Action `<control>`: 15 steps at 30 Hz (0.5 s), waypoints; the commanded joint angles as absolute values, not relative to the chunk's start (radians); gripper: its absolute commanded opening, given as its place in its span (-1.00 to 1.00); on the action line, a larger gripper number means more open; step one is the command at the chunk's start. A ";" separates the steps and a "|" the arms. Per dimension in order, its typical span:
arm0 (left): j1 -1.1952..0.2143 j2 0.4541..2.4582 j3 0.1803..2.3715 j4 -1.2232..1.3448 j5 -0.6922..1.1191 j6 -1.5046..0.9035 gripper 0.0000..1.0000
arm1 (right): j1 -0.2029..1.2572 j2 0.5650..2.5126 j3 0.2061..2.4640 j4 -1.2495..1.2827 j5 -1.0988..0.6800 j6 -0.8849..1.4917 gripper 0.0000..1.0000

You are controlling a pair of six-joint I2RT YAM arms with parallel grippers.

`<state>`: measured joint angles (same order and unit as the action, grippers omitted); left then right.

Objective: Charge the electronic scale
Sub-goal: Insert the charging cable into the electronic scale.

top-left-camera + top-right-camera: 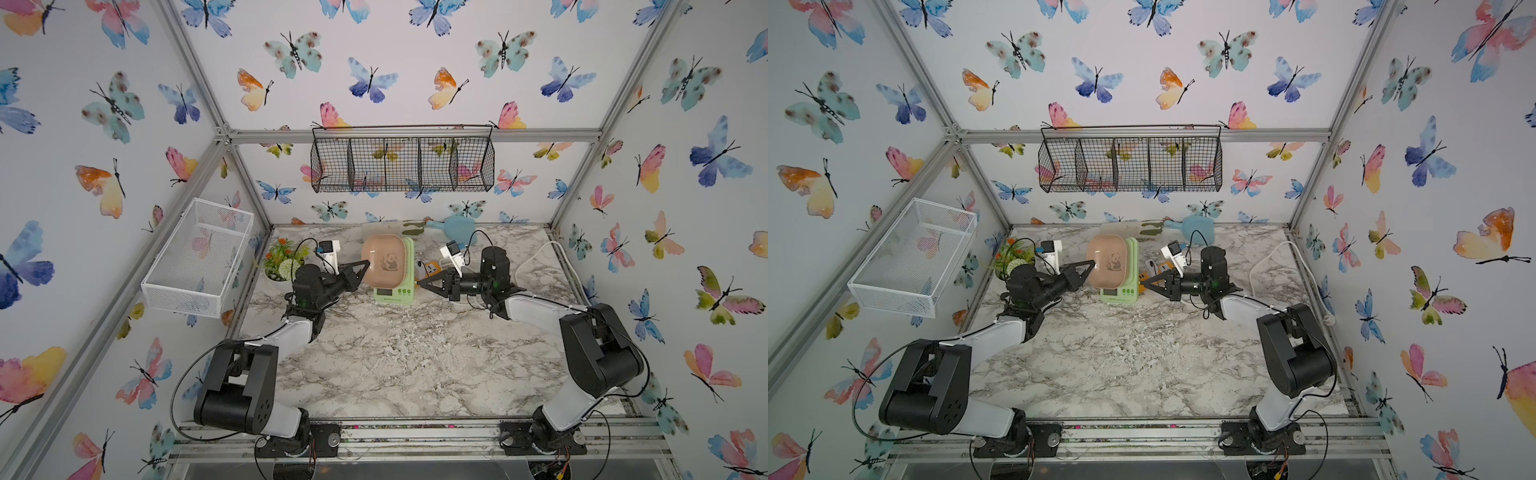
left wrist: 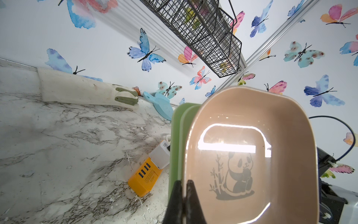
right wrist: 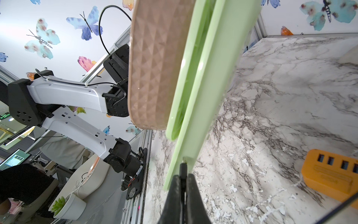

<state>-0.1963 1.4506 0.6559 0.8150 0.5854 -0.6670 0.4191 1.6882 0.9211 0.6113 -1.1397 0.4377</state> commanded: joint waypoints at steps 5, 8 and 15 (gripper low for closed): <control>-0.193 1.444 0.664 0.930 0.591 -0.686 -1.00 | 0.428 1.726 0.928 0.641 -1.176 0.459 -0.97; -0.193 1.444 0.667 0.930 0.591 -0.687 -1.00 | 0.429 1.731 0.923 0.642 -1.172 0.460 -0.97; -0.196 1.449 0.666 0.943 0.594 -0.689 -1.00 | 0.434 1.743 0.935 0.637 -1.179 0.466 -0.97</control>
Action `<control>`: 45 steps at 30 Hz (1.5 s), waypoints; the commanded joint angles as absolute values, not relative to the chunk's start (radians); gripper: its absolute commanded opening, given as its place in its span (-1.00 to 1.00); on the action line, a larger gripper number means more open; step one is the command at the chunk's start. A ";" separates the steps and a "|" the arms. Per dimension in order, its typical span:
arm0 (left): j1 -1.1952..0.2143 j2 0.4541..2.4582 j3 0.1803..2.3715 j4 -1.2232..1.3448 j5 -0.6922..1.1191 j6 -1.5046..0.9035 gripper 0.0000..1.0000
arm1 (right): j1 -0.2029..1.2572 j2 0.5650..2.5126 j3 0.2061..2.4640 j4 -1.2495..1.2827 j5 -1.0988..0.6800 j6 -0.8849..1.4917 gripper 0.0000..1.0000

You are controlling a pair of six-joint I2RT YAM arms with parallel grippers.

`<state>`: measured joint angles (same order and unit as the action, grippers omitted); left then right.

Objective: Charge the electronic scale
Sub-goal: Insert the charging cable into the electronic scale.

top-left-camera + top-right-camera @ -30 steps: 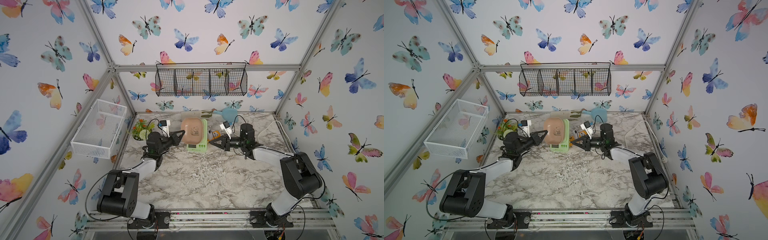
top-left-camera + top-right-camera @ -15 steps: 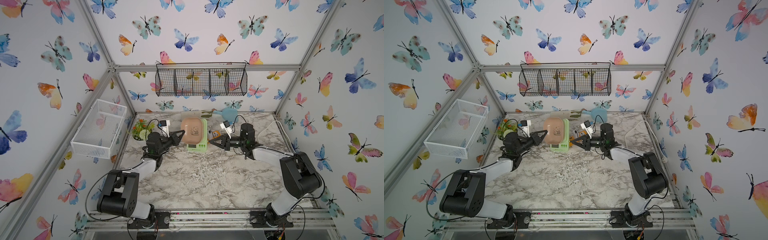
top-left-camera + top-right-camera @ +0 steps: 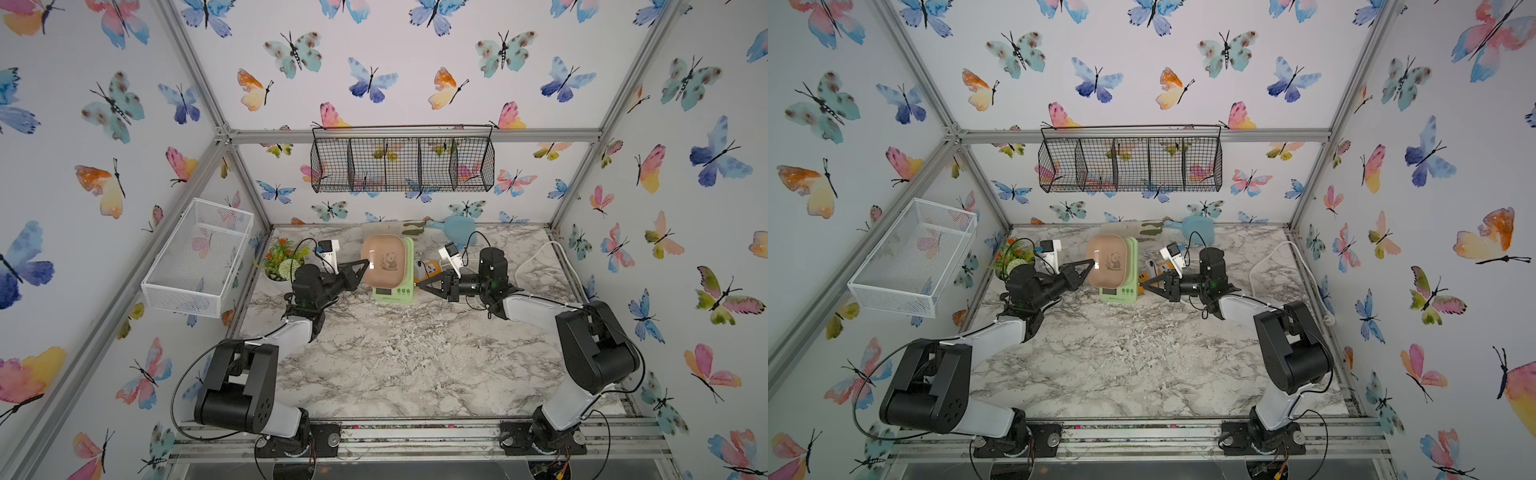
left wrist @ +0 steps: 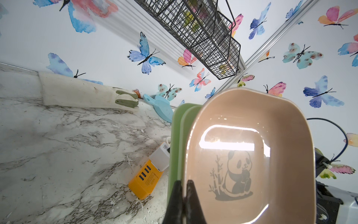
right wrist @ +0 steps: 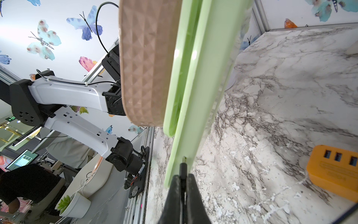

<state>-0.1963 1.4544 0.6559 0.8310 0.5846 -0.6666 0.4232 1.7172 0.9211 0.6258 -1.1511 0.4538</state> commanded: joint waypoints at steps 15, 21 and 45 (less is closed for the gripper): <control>-0.227 1.431 0.653 0.979 0.572 -0.623 -1.00 | 0.434 1.759 0.973 0.580 -1.137 0.540 -0.97; -0.237 1.432 0.655 0.971 0.567 -0.602 -1.00 | 0.434 1.768 0.981 0.545 -1.119 0.515 -0.97; -0.257 1.452 0.650 0.714 0.416 -0.489 -1.00 | 0.436 1.743 1.148 -0.014 -0.865 0.122 0.08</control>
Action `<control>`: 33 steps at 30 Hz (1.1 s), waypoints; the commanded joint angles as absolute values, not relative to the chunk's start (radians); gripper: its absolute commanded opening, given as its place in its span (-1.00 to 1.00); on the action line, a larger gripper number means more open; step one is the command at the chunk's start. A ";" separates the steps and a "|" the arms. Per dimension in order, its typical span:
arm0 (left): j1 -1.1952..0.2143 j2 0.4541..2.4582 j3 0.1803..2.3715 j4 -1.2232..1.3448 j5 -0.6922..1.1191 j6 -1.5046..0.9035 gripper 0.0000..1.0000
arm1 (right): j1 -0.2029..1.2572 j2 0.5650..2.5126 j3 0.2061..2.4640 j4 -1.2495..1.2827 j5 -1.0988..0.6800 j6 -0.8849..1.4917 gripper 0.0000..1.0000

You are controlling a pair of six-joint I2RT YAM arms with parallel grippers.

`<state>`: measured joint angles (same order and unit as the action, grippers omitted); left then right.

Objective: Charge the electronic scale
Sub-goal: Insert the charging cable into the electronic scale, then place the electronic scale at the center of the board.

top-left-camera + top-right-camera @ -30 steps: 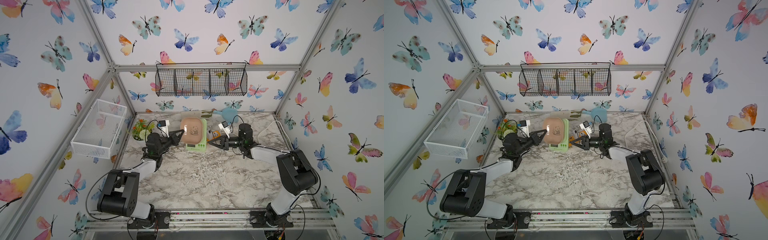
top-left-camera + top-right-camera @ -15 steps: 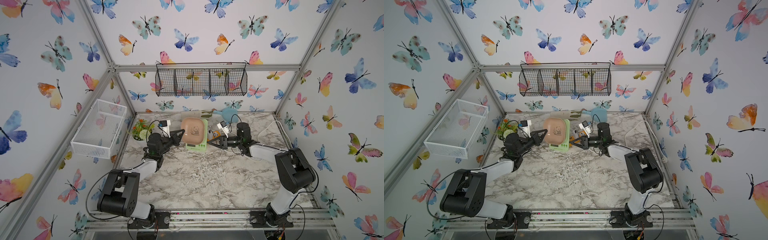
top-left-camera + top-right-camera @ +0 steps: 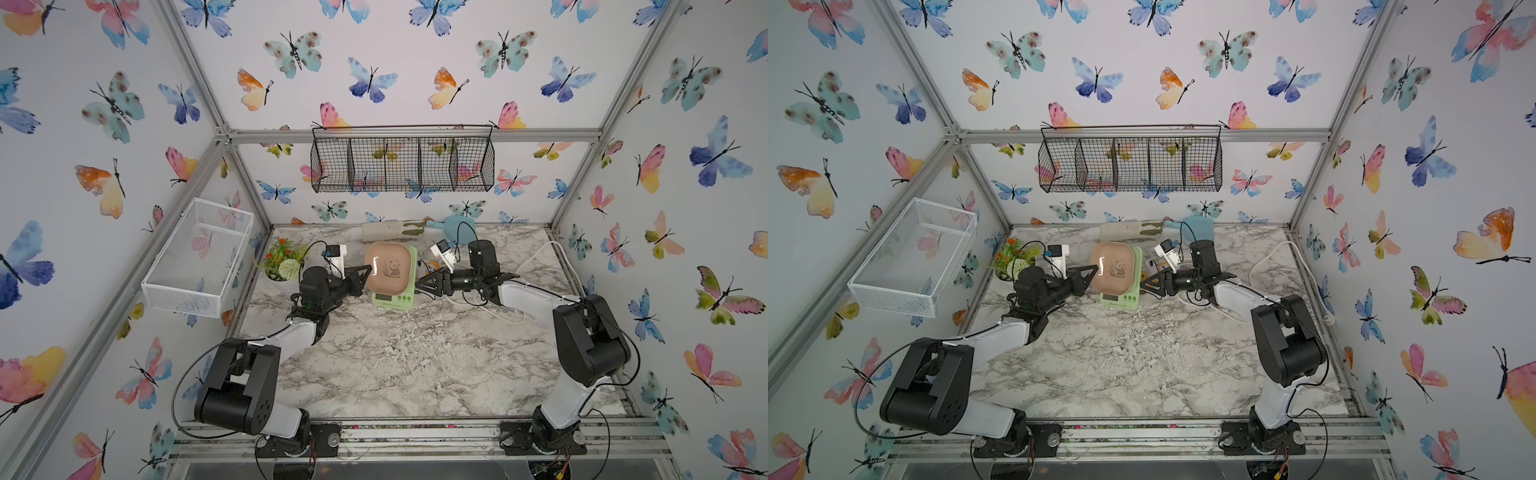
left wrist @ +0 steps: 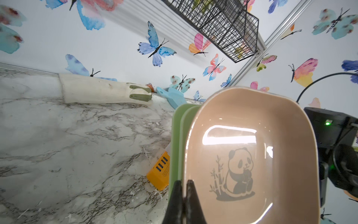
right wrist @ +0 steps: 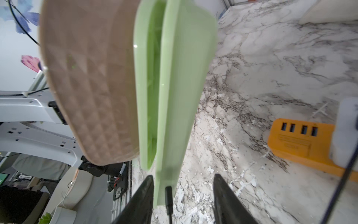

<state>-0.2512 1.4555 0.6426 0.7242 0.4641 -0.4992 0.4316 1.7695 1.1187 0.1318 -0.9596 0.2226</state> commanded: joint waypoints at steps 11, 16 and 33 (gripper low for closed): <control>-0.288 1.479 0.745 0.323 0.221 -0.536 -1.00 | 0.436 1.693 1.181 -0.102 -0.681 0.072 0.21; -0.321 1.497 0.787 0.188 0.142 -0.570 -1.00 | 0.436 1.668 1.160 -0.027 -0.672 0.098 0.21; -0.336 1.530 0.834 -0.044 -0.007 -0.674 -1.00 | 0.436 1.707 1.226 0.019 -0.658 0.125 0.17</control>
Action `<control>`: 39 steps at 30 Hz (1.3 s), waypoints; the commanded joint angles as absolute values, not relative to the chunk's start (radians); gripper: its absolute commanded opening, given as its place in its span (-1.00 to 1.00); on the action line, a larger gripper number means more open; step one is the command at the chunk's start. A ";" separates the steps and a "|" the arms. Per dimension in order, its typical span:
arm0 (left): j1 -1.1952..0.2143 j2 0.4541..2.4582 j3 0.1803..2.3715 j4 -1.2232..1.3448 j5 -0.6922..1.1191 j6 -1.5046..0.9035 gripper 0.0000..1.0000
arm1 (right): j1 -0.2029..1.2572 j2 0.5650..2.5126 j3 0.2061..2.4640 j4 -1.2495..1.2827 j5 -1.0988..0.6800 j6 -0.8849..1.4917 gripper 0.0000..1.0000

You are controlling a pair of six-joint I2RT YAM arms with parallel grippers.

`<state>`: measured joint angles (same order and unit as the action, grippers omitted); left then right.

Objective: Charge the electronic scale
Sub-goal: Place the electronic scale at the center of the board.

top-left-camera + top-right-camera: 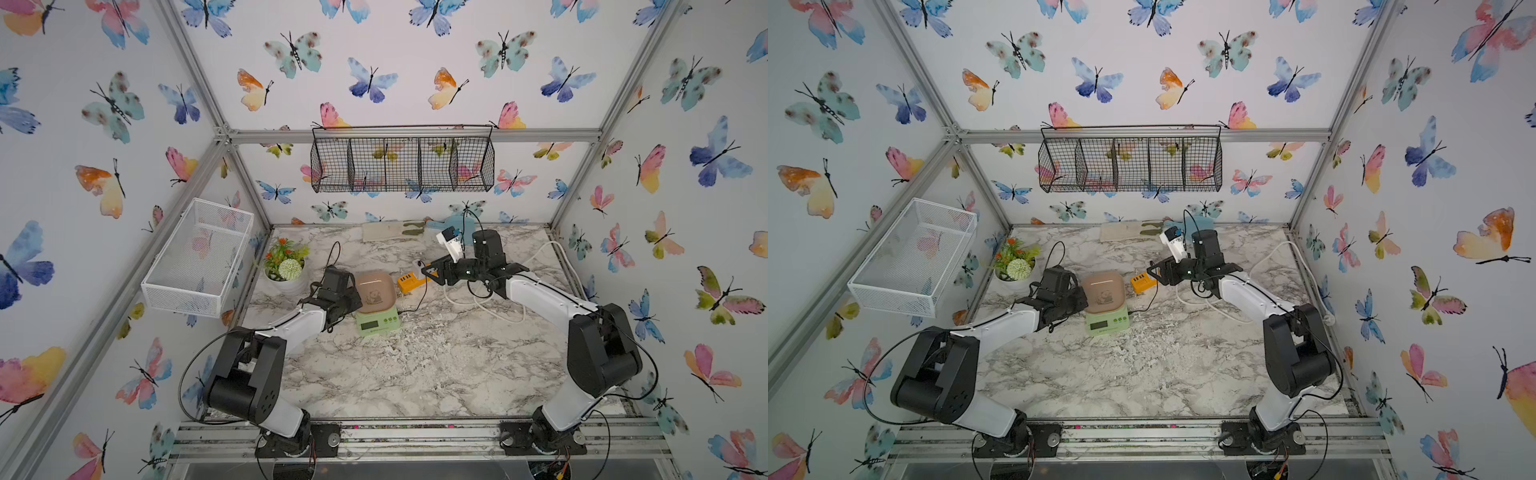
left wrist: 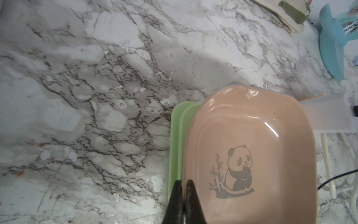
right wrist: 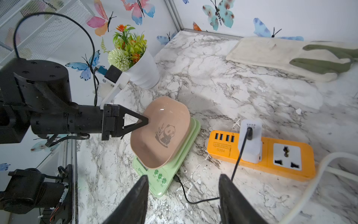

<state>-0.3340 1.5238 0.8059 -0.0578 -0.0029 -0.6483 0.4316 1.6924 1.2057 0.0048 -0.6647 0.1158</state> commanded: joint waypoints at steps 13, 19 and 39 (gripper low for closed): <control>-0.333 1.547 0.906 -0.062 0.002 -0.598 0.60 | 0.434 1.680 1.223 0.058 -0.537 0.121 0.19; -0.331 1.382 0.861 0.046 -0.238 -0.430 0.98 | 0.433 1.599 1.140 0.144 -0.288 0.126 0.31; -0.172 1.063 0.134 0.949 -0.621 -0.011 0.97 | 0.371 1.542 0.647 0.694 0.553 0.035 0.97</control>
<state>-0.2035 1.0786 0.1776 0.8108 -0.6067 -0.0292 0.3862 1.5356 0.6987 0.4988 0.3996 0.0772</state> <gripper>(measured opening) 0.984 0.982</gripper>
